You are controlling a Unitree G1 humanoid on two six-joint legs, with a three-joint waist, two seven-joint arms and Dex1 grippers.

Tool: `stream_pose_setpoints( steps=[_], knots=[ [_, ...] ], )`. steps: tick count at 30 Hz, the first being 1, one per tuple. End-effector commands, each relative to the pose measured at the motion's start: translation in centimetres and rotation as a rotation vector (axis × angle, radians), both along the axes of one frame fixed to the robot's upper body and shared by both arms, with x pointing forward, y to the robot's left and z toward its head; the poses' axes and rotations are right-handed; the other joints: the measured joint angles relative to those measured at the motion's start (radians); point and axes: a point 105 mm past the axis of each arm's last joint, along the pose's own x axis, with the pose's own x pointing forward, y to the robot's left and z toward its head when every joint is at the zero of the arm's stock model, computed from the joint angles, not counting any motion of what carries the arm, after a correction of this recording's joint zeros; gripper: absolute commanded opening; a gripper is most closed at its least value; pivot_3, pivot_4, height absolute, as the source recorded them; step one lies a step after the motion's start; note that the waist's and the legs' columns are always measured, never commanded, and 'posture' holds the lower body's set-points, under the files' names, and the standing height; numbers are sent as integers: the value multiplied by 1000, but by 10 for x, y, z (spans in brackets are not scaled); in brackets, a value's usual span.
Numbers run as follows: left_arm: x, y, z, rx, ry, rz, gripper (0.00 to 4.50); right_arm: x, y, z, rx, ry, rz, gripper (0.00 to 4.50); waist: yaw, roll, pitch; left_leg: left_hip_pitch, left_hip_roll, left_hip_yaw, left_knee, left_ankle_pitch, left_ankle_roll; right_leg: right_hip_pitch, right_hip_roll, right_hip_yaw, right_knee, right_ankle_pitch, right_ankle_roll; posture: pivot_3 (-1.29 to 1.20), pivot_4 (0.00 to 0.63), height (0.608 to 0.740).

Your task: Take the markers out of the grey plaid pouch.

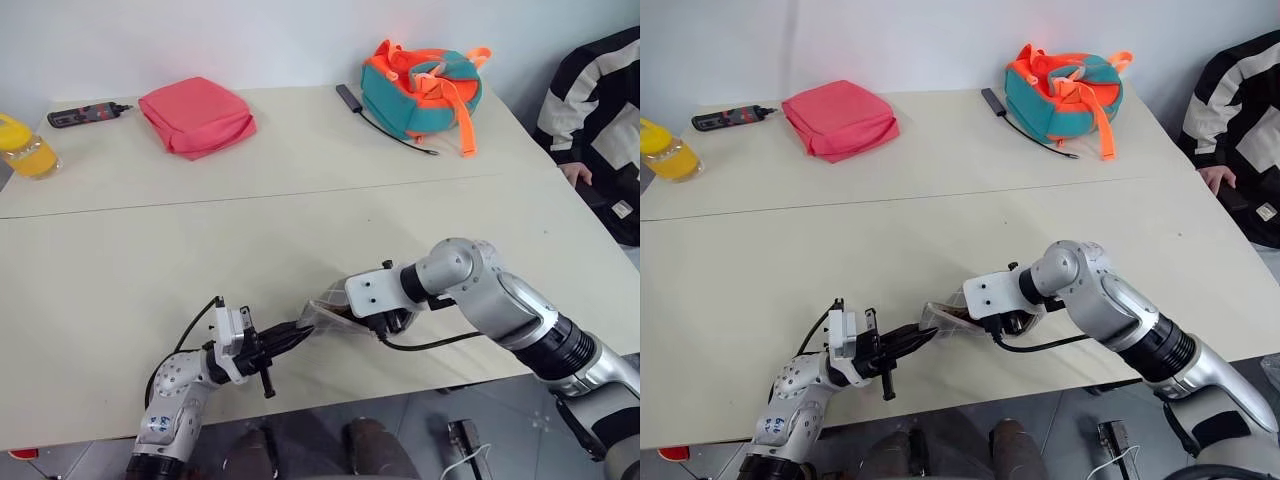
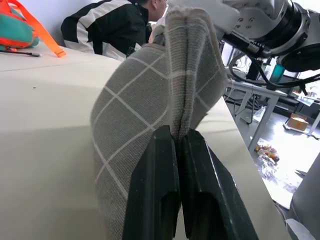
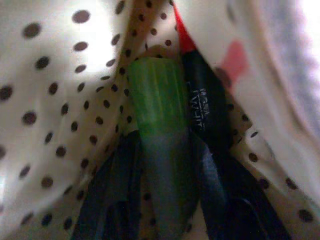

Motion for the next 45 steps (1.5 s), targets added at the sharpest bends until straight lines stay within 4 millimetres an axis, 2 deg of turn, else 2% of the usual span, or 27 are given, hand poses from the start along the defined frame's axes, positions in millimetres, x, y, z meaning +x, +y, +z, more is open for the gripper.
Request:
stream_pose_setpoints(
  steps=[1,2,7,8,12,20,24,29,38,45],
  knots=[
    [2,2,2,-16,5,6,0,4,-9,-23,-38,18,-49,1525,1,-1,-1,0,0,0,0,0,0,0,0,0,0,0,0,0,150,740],
    [3,2,3,-17,5,7,0,4,-10,-25,-37,24,-51,1525,1,-3,-2,0,0,0,0,0,0,1,0,0,0,0,0,0,150,740],
    [3,3,5,-20,1,10,0,13,-8,-20,-10,-8,-65,492,0,-5,-3,2,0,-1,0,0,0,3,0,-1,0,0,0,0,150,740],
    [3,3,5,-20,1,11,0,16,-8,-16,-2,-24,-69,463,0,-5,-3,2,0,-1,0,0,0,3,0,-1,0,0,0,0,150,740],
    [2,4,4,-19,3,15,0,18,-7,2,67,-21,-71,463,1,-5,-3,2,0,-1,0,0,0,3,0,0,0,0,-1,0,150,740],
    [6,9,6,-13,-16,44,0,6,-9,58,244,60,-59,463,7,-3,-1,-2,0,-1,-2,0,0,-2,-1,0,-1,0,0,0,150,740],
    [6,7,6,-11,-19,42,0,1,-8,74,300,78,-44,463,12,-3,-1,-3,0,-2,-2,0,0,-3,-1,0,-2,0,0,0,150,740],
    [6,6,6,2,-34,43,0,-3,-11,84,313,85,-40,463,16,-3,-1,-5,0,-1,-3,-1,0,-3,-1,0,-5,0,0,0,150,740],
    [26,31,20,14,-92,152,0,4,-23,96,306,45,-65,463,25,-3,0,-5,0,-1,-2,-1,1,-3,-1,0,-6,0,0,0,150,740],
    [32,39,25,24,-120,177,0,-4,0,139,584,83,14,463,23,-3,0,-6,1,0,-2,-2,0,-4,-1,-2,-6,1,0,0,150,740]
  ],
)
